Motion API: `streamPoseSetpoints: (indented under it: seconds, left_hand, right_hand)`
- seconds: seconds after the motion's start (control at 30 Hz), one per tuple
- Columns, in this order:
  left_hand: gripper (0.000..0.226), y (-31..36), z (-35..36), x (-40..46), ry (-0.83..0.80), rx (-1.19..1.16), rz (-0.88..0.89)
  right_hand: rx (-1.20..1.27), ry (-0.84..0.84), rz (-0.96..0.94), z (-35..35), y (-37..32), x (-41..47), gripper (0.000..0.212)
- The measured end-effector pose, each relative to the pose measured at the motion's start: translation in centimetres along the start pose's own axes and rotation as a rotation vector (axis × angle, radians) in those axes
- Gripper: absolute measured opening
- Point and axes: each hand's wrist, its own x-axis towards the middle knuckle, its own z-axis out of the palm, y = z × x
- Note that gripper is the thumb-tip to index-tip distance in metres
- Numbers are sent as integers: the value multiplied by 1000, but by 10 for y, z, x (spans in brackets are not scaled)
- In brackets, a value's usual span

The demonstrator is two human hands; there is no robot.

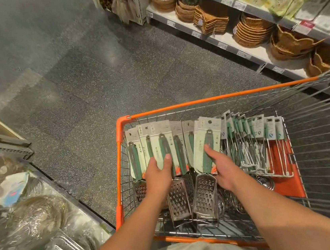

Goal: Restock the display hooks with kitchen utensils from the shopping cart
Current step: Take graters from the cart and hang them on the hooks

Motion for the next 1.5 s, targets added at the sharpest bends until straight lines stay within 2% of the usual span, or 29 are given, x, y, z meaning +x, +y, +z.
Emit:
streamPoseSetpoints:
  seconds: [0.1, 0.2, 0.27, 0.33, 0.37, 0.53, 0.63, 0.7, 0.9, 0.97, 1.03, 1.07, 1.13, 1.17, 1.23, 1.33, 1.5]
  left_hand:
    - [83, 11, 13, -2, -46, 123, 37]
    - [58, 17, 29, -5, 35, 167, 69]
    - [53, 21, 36, -10, 65, 145, 57]
    - [61, 18, 42, -9, 57, 115, 20]
    - [62, 18, 43, -10, 58, 116, 2]
    - [72, 16, 45, -10, 12, 279, -14]
    - [75, 12, 50, -16, -2, 285, 12]
    - [75, 12, 53, -22, -4, 252, 12]
    - [70, 15, 41, -28, -25, 48, -8]
    - [58, 18, 32, -32, -28, 2, 9]
    - [70, 19, 20, -33, -23, -44, 8]
    - [71, 20, 14, -32, -32, -66, 18]
    - [49, 32, 2, -36, -45, -153, 54]
    - [48, 37, -4, -36, -37, -201, 61]
    - [56, 47, -11, -37, -28, -302, 61]
    - [26, 61, -26, -44, -6, -433, 81]
    - [23, 77, -48, -75, 101, -594, 147]
  right_hand:
    - [-25, -59, -14, -3, -7, -2, 115]
    - [-88, -44, -2, 2, -9, -7, 107]
    - [-58, -43, 24, 6, -9, -8, 86]
    - [-2, -74, 40, 10, -7, -9, 65]
    - [7, -88, 39, 11, -5, -9, 68]
    - [0, -63, 24, 6, 14, 4, 113]
    - [-1, -94, 38, 5, 12, 2, 138]
    - [-2, -102, 43, 3, 8, -4, 145]
    - [-20, -177, 68, -1, 3, -5, 111]
    - [-20, -186, 41, 1, 1, -2, 119]
    - [-23, -191, 10, 16, -16, -16, 120]
    - [-28, -197, -20, 22, -24, -22, 110]
    - [-47, -191, -56, 43, -46, -44, 88]
    - [-52, -190, -71, 49, -54, -50, 74]
    - [-89, -196, -115, 61, -68, -58, 70]
    - [-136, -181, -163, 82, -88, -74, 52]
    - [-299, -280, -229, 111, -111, -104, 39]
